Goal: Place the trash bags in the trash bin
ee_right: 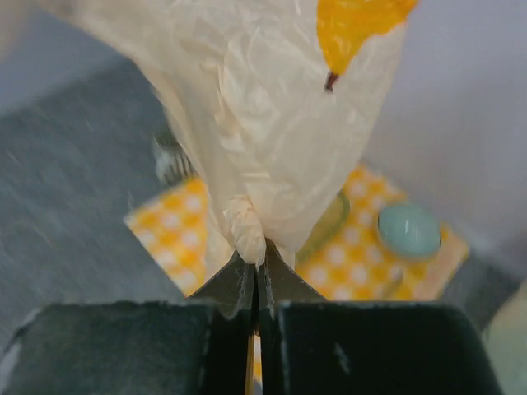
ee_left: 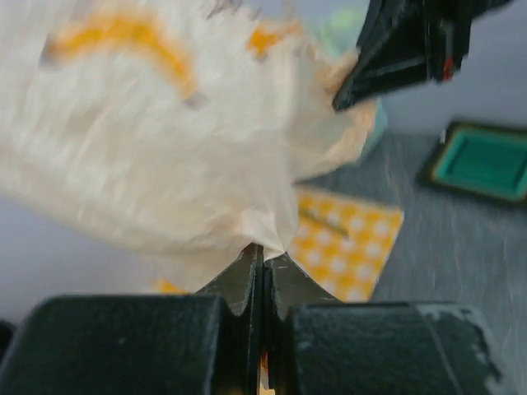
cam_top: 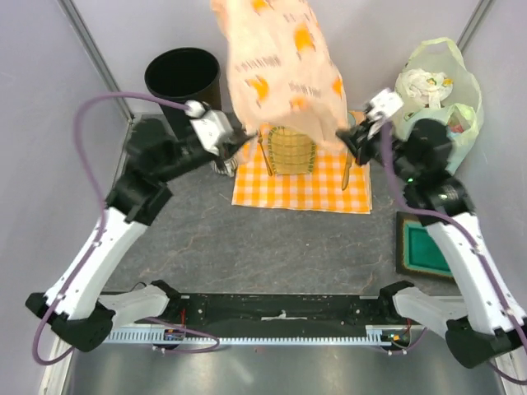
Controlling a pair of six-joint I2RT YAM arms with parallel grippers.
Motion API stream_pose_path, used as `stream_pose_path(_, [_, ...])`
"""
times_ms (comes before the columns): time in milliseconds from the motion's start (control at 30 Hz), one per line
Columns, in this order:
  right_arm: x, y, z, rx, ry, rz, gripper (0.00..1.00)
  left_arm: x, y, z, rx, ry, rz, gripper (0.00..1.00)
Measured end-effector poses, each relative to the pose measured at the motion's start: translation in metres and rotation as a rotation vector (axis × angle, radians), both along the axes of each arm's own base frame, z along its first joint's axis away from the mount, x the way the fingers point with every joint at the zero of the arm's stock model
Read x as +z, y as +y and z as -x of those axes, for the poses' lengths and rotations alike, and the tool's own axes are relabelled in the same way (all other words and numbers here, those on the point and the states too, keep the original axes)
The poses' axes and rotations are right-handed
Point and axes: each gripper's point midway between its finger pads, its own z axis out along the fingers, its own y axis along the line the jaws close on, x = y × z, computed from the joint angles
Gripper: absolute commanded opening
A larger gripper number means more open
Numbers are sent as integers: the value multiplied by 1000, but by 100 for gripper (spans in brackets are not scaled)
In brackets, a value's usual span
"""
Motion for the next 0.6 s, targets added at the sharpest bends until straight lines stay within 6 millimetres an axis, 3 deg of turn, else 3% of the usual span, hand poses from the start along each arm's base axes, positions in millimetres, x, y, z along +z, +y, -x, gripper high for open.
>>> stream_pose_path(33, [-32,-5,-3,-19,50,49,0,-35,-3,-1,-6,32,-63,2])
stream_pose_path(67, [-77,-13,-13,-48,137,115,0,-83,-6,-14,5,99,-143,2])
stream_pose_path(133, [-180,-23,-20,-65,396,247,0,-198,-6,-31,17,328,-323,2])
stream_pose_path(200, [-274,-36,-1,-54,695,363,0,-331,10,-16,14,673,-549,2])
stream_pose_path(233, [-296,-41,15,-44,803,398,0,-375,24,3,8,827,-642,2])
stream_pose_path(267, [-299,-44,24,-41,853,407,0,-395,34,20,1,932,-704,2])
stream_pose_path(300, [-290,-44,26,-34,871,400,0,-393,39,26,4,983,-720,2])
stream_pose_path(333, [-262,-41,16,-37,841,370,0,-375,35,19,8,989,-704,2])
stream_pose_path(367, [-216,-37,-14,-56,747,311,0,-344,23,0,17,945,-654,2])
stream_pose_path(433, [-127,-37,-76,-106,534,198,0,-256,-9,-59,52,773,-477,2])
stream_pose_path(500, [-20,-47,-135,-170,279,62,0,-140,-34,-119,92,539,-257,2])
stream_pose_path(533, [32,-51,-152,-183,151,-1,0,-75,-39,-139,111,405,-140,2])
stream_pose_path(567, [82,-56,-159,-188,27,-61,0,-10,-38,-146,124,274,-28,2])
stream_pose_path(600, [119,-59,-154,-180,-72,-108,0,47,-33,-144,130,145,77,2])
